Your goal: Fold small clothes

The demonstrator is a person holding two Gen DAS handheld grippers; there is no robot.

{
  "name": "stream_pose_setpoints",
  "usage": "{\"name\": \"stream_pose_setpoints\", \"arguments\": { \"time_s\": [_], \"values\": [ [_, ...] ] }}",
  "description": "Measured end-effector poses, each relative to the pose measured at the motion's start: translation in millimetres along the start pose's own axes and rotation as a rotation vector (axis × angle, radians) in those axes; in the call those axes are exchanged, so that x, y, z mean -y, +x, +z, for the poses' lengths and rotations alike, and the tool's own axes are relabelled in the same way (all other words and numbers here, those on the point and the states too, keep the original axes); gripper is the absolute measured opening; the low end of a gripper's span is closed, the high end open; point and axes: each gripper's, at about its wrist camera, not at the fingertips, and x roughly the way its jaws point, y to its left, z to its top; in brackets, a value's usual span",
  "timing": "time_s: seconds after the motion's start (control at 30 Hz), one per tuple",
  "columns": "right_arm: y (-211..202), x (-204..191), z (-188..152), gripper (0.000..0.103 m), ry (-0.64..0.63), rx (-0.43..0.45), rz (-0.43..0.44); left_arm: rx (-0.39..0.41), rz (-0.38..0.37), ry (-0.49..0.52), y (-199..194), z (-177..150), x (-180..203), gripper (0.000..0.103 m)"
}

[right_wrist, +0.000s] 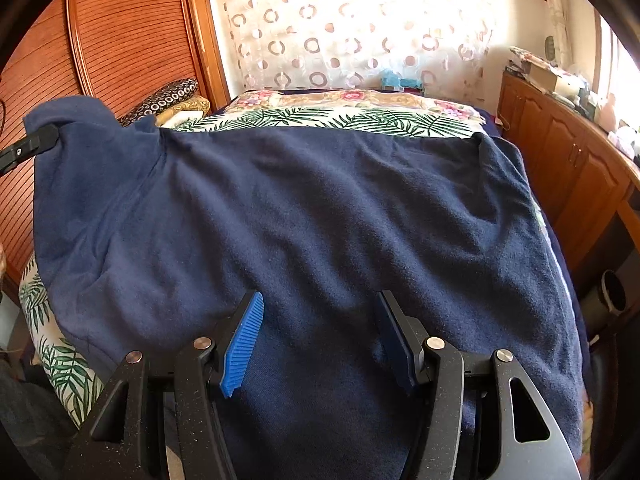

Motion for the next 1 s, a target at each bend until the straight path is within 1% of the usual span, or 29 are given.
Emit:
{"name": "stream_pose_setpoints", "arguments": {
  "time_s": [0.1, 0.2, 0.23, 0.3, 0.33, 0.37, 0.4, 0.43, 0.47, 0.5, 0.53, 0.57, 0.63, 0.7, 0.83, 0.93, 0.97, 1.0],
  "values": [
    [0.5, 0.5, -0.4, 0.06, 0.001, -0.001, 0.001, -0.012, -0.026, 0.009, 13.8, 5.6, 8.7, 0.011],
    [0.5, 0.6, -0.6, 0.06, 0.0, -0.001, 0.0, -0.049, -0.036, -0.006, 25.5, 4.3, 9.3, 0.011],
    [1.2, 0.9, 0.1, 0.06, -0.001, -0.002, -0.001, -0.06, -0.041, -0.015, 26.7, 3.0, 8.4, 0.014],
    [2.1, 0.5, 0.3, 0.06, -0.003, -0.004, -0.003, -0.066, -0.061, -0.029, 24.2, 0.3, 6.8, 0.025],
    [3.0, 0.3, 1.2, 0.06, -0.004, -0.005, -0.004, -0.061, -0.061, -0.033, 20.6, -1.2, 6.0, 0.037],
    [2.8, -1.6, 1.4, 0.06, -0.004, -0.005, -0.005, -0.051, -0.057, -0.034, 16.0, -2.5, 4.5, 0.043],
    [2.9, -1.7, 1.7, 0.06, -0.003, -0.005, -0.005, -0.041, -0.052, -0.031, 12.3, -3.7, 3.9, 0.044],
    [2.8, -1.7, 1.6, 0.06, -0.002, -0.004, -0.004, -0.036, -0.045, -0.028, 8.4, -5.1, 2.5, 0.049],
    [2.6, -2.8, 1.8, 0.06, -0.001, -0.004, -0.008, -0.031, -0.032, -0.029, 2.9, -7.0, -0.8, 0.057],
    [3.0, -3.7, 2.0, 0.06, -0.004, -0.005, -0.012, -0.027, -0.022, -0.032, 0.2, -9.7, -3.2, 0.061],
    [3.0, -4.5, 2.1, 0.06, -0.006, -0.006, -0.016, -0.024, -0.01, -0.036, -2.8, -11.5, -6.9, 0.071],
    [2.8, -6.3, 2.6, 0.06, -0.013, -0.007, -0.024, -0.019, 0.004, -0.046, -6.1, -13.9, -12.0, 0.078],
    [0.8, -11.2, 3.6, 0.06, -0.029, -0.003, -0.04, -0.012, 0.024, -0.07, -12.2, -19.2, -22.2, 0.08],
    [-3.4, -15.5, 5.8, 0.06, -0.028, 0.011, -0.031, -0.01, 0.051, -0.098, -17.2, -25.2, -32.5, 0.08],
    [-17.0, -33.0, 17.6, 0.06, -0.036, 0.07, 0.022, -0.007, 0.123, -0.135, -24.4, -37.7, -50.0, 0.08],
    [-21.6, -54.6, 31.1, 0.061, -0.064, 0.097, 0.076, -0.01, 0.144, -0.168, -26.5, -44.6, -61.3, 0.08],
    [-20.3, -62.1, 35.0, 0.063, -0.075, 0.096, 0.096, -0.011, 0.152, -0.175, -26.7, -46.9, -63.7, 0.08],
    [-18.6, -69.6, 38.2, 0.064, -0.087, 0.096, 0.115, -0.013, 0.159, -0.179, -26.6, -49.0, -65.5, 0.08]
  ]
}}
